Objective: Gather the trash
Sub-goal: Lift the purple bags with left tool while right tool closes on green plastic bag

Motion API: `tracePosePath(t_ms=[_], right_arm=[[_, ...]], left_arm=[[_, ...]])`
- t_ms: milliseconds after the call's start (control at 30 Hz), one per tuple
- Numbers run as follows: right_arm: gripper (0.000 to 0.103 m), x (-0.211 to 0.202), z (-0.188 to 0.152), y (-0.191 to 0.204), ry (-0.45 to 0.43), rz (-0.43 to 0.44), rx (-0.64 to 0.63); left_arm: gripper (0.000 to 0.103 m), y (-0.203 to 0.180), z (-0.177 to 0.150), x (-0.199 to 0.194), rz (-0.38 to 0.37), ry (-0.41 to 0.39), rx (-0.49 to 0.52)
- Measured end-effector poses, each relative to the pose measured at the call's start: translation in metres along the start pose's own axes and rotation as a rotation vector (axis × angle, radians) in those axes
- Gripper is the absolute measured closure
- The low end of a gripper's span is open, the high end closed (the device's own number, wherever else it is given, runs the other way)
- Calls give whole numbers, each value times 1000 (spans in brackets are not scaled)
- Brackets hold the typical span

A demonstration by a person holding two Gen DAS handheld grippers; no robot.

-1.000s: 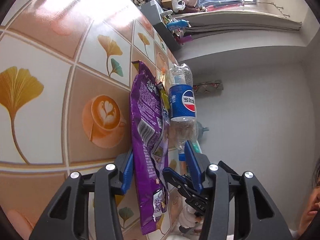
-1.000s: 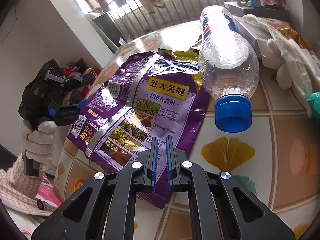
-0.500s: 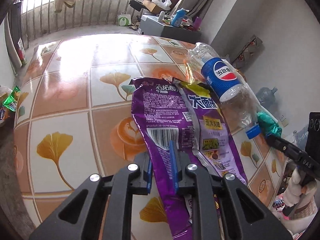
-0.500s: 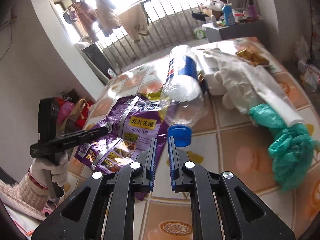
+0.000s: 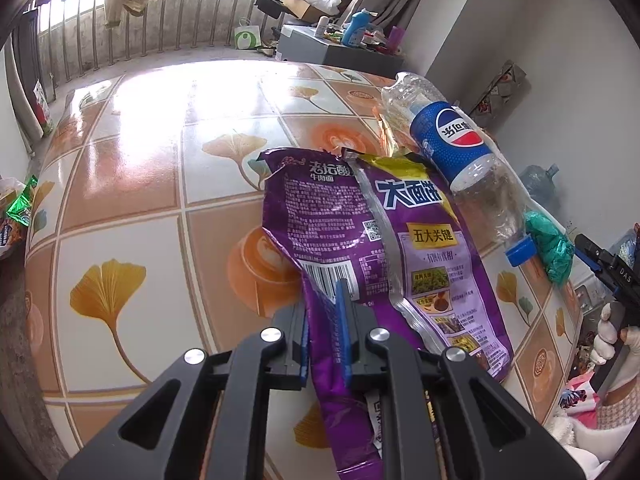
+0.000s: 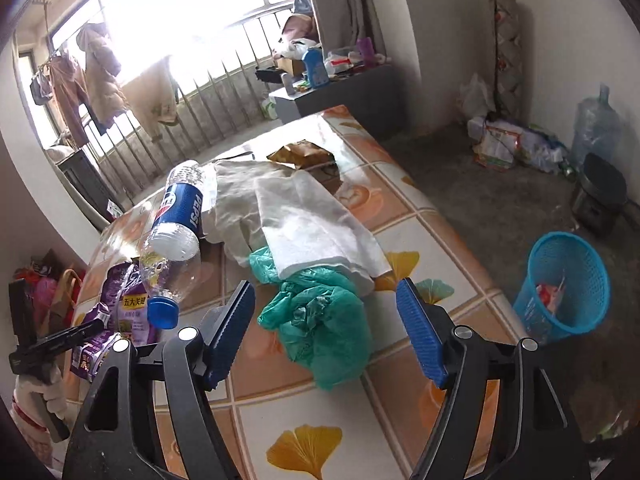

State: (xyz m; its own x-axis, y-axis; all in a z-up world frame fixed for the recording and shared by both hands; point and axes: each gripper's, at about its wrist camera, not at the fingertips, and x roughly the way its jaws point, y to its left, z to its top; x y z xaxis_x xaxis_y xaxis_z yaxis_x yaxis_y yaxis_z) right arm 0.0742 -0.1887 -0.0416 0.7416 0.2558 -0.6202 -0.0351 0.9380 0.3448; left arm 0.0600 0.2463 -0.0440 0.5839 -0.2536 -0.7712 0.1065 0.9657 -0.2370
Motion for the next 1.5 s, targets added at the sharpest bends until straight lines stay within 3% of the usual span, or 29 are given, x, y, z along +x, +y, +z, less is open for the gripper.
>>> tracePosePath(t_ms=[33,100,200,500,600,967,1233,1500], right_arm=[[36,6,-3,0,24,0,16],[51,9,-8,1,64,20,35],[64,-3,-12,8,71,23,22],[61,-24,-27,29,142,124,-49],[37,-25,-25,30,103,92,-51],[25,-6,-23,34,126,129,-26],[25,6,-22,37,145,160,-4],[48,7,-27,43,173,161,-38]], left_arm=[[92,-1,0,0,1,0,1],[92,-1,1,0,2,4,7],[92,0,3,1,6,6,14],[92,3,7,3,7,1,-2],[92,5,7,3,5,7,-10],[92,6,8,3,6,7,-19],[92,7,6,3,6,-4,-28],[95,4,4,-5,4,-25,-9]])
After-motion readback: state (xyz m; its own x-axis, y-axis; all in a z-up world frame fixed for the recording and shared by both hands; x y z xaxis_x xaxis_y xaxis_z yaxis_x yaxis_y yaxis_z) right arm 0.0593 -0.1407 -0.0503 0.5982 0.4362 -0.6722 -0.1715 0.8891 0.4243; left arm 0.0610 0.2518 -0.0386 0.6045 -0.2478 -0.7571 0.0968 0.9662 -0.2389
